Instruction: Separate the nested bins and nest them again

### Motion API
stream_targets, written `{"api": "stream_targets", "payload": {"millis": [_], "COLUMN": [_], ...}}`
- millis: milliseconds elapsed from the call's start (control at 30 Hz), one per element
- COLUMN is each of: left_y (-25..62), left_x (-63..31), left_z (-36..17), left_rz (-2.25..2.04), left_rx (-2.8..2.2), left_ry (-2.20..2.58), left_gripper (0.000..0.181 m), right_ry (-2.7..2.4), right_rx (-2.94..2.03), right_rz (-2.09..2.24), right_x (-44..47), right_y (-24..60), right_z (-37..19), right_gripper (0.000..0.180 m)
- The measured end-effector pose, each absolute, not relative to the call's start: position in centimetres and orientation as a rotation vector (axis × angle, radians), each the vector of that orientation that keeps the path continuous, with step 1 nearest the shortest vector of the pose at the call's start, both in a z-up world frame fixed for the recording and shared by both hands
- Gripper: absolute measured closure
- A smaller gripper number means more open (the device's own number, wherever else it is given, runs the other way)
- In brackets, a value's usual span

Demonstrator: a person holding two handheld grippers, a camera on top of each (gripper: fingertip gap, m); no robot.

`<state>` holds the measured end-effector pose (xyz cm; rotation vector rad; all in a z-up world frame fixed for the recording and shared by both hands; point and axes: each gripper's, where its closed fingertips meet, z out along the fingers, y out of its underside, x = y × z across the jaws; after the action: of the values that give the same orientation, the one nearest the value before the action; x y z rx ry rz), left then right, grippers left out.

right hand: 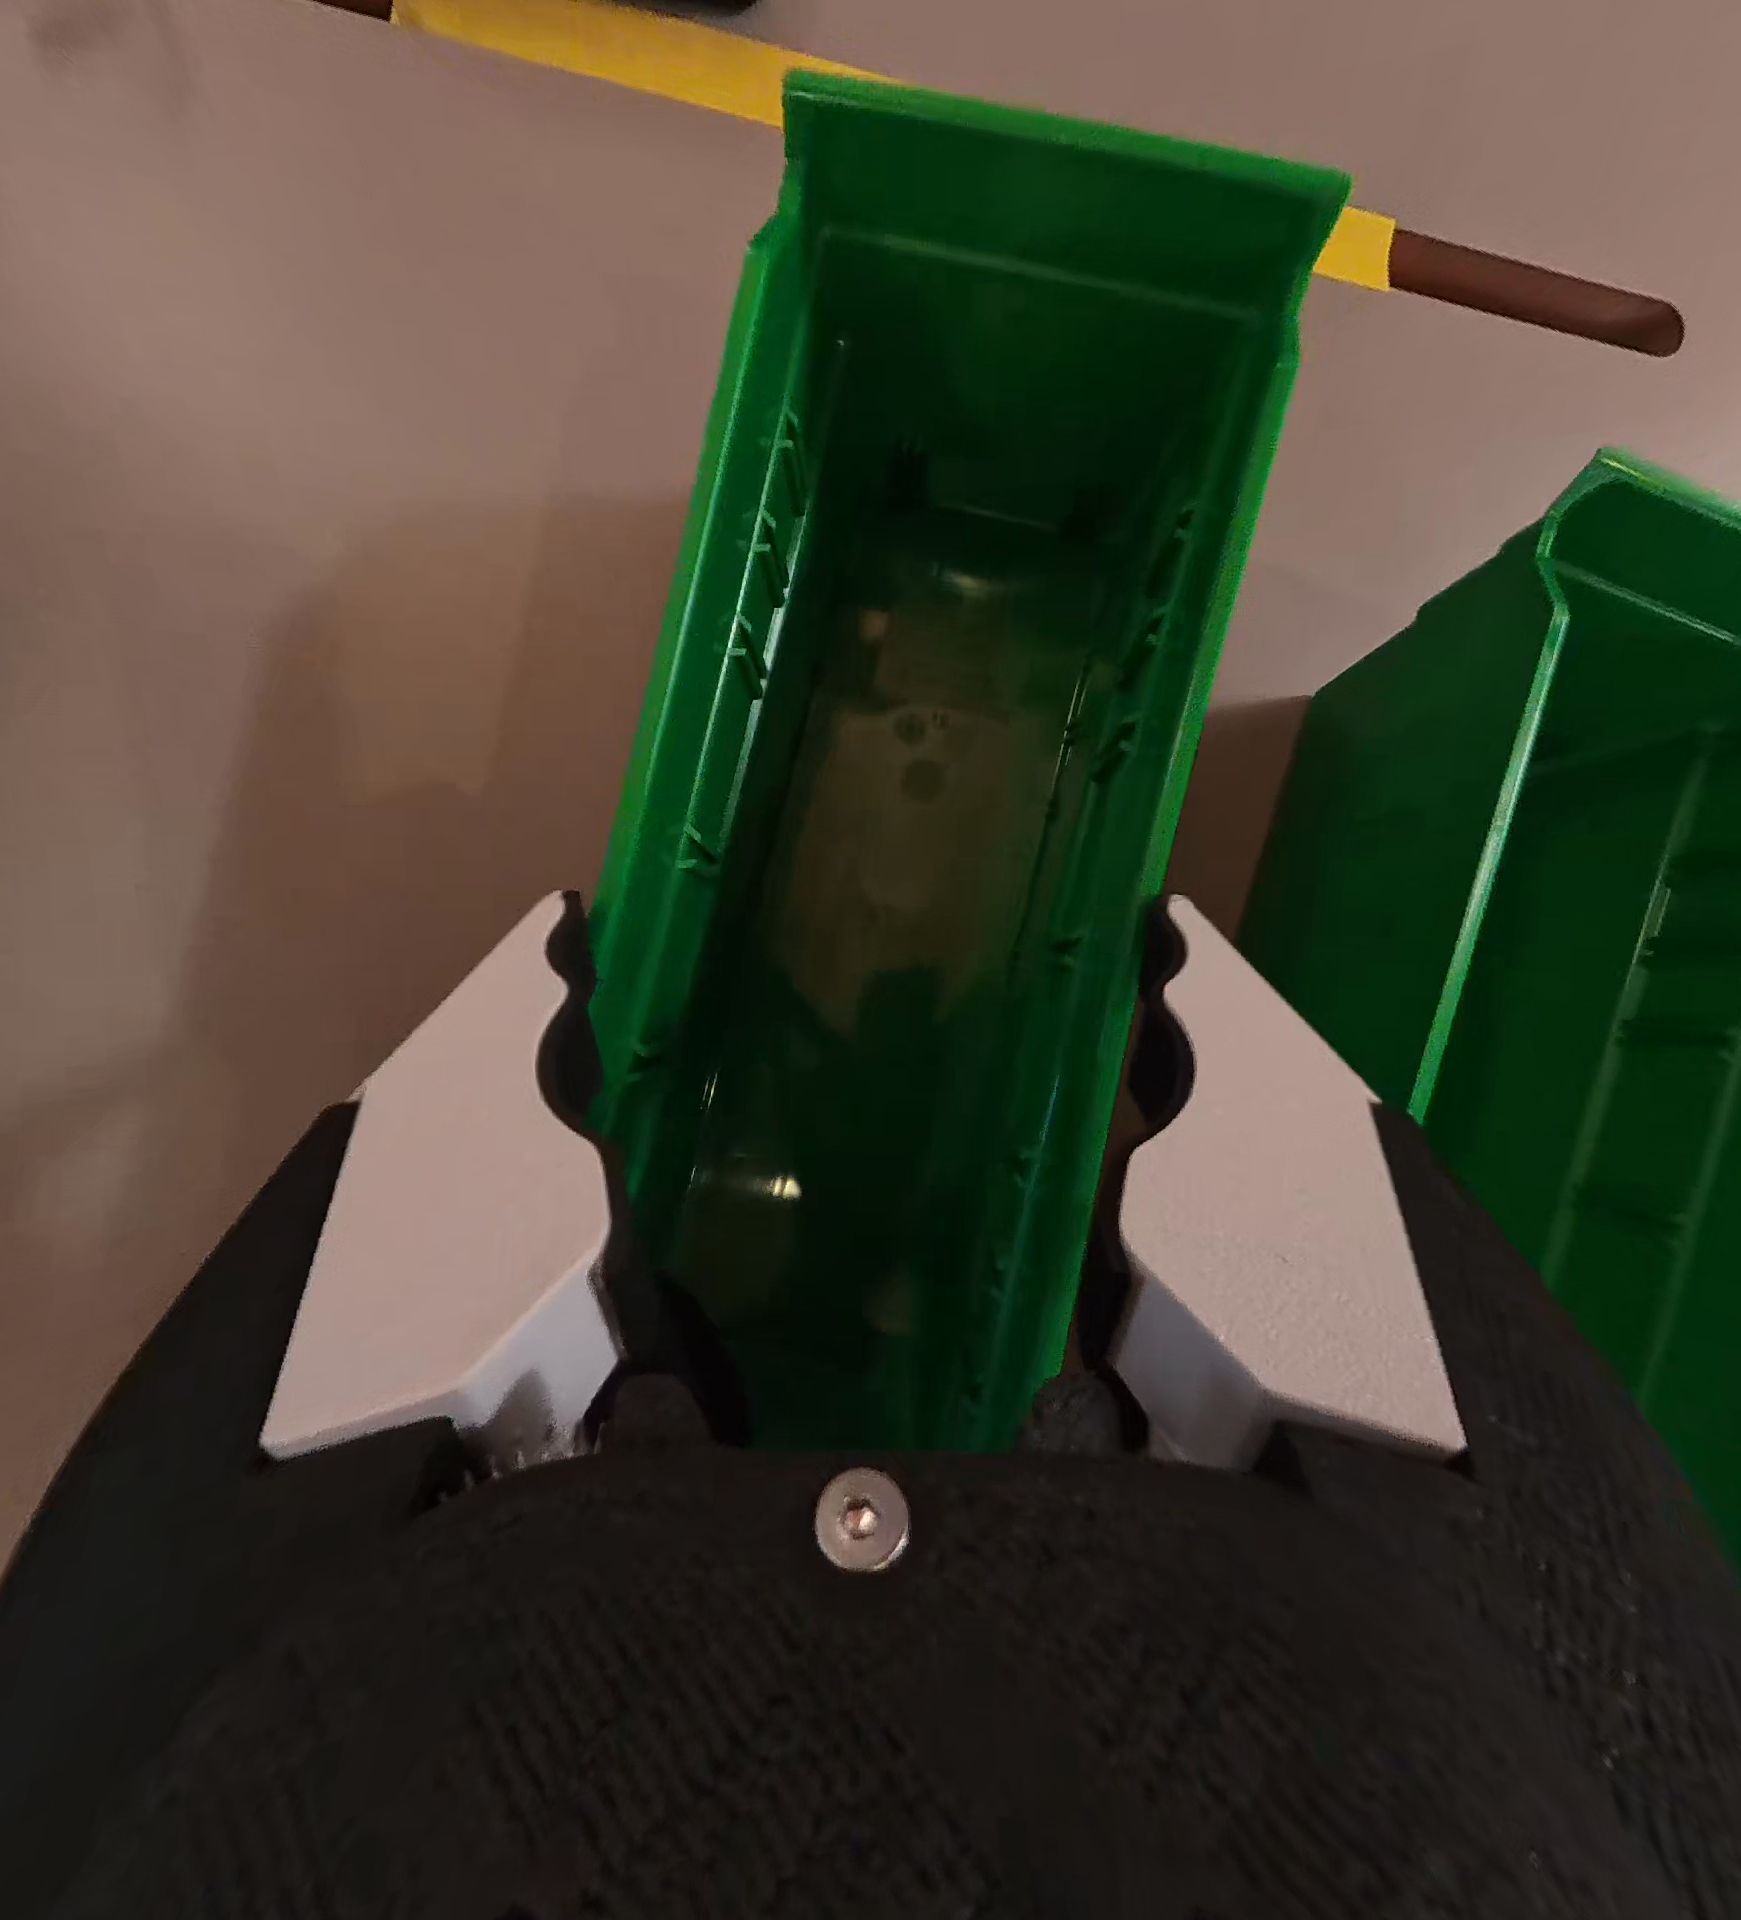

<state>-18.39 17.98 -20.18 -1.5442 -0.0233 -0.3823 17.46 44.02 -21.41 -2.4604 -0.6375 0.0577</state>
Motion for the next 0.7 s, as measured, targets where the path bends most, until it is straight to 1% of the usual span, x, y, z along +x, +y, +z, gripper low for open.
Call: {"api": "stream_targets", "payload": {"millis": [67, 133, 167, 233, 267, 333, 400, 467, 567, 633, 700], "left_y": [18.0, 18.0, 18.0, 18.0, 18.0, 18.0, 17.8, 17.5, 17.3, 17.3, 17.2], "left_x": [-18.4, -18.4, -18.4, -18.3, -18.3, -18.2, -17.8, -17.7, -18.0, -18.1, -18.1], "left_z": [-20.2, -20.2, -20.2, -20.2, -20.1, -19.9, -19.4, -19.0, -18.9, -18.8, -18.8], "left_rz": [-0.385, -0.386, -0.387, -0.393, -0.397, -0.407, -0.438, -0.463, -0.468, -0.477, -0.487], "left_rx": [-1.543, -1.543, -1.543, -1.541, -1.538, -1.530, -1.502, -1.476, -1.464, -1.459, -1.454], "left_ry": [-0.025, -0.024, -0.024, -0.024, -0.025, -0.021, -0.004, 0.000, -0.005, -0.009, -0.008], "left_gripper": [0.022, 0.022, 0.022, 0.022, 0.022, 0.022, 0.022, 0.022, 0.022, 0.022, 0.022], "right_ry": [-0.619, -0.612, -0.617, -0.635, -0.655, -0.757, -0.945, -1.204, -1.474, -1.520, -1.537], "right_rx": [-2.474, -2.584, -2.637, -2.587, -2.520, -2.415, -2.344, -2.299, -2.242, -2.237, -2.252], "right_rz": [0.061, -0.033, -0.119, -0.205, -0.168, 0.011, 0.239, 0.438, 0.543, 0.543, 0.451], "right_x": [17.6, 18.8, 19.6, 19.0, 17.0, 10.8, 3.0, -4.6, -12.6, -16.4, -18.7], "right_y": [43.9, 43.3, 42.9, 43.4, 43.7, 42.8, 39.7, 34.7, 28.9, 27.2, 27.1], "right_z": [-21.6, -22.6, -22.9, -21.2, -19.8, -17.3, -15.9, -15.7, -16.2, -16.7, -17.6], "right_gripper": [0.066, 0.024, 0.019, 0.020, 0.020, 0.027, 0.027, 0.027, 0.026, 0.026, 0.026]}}
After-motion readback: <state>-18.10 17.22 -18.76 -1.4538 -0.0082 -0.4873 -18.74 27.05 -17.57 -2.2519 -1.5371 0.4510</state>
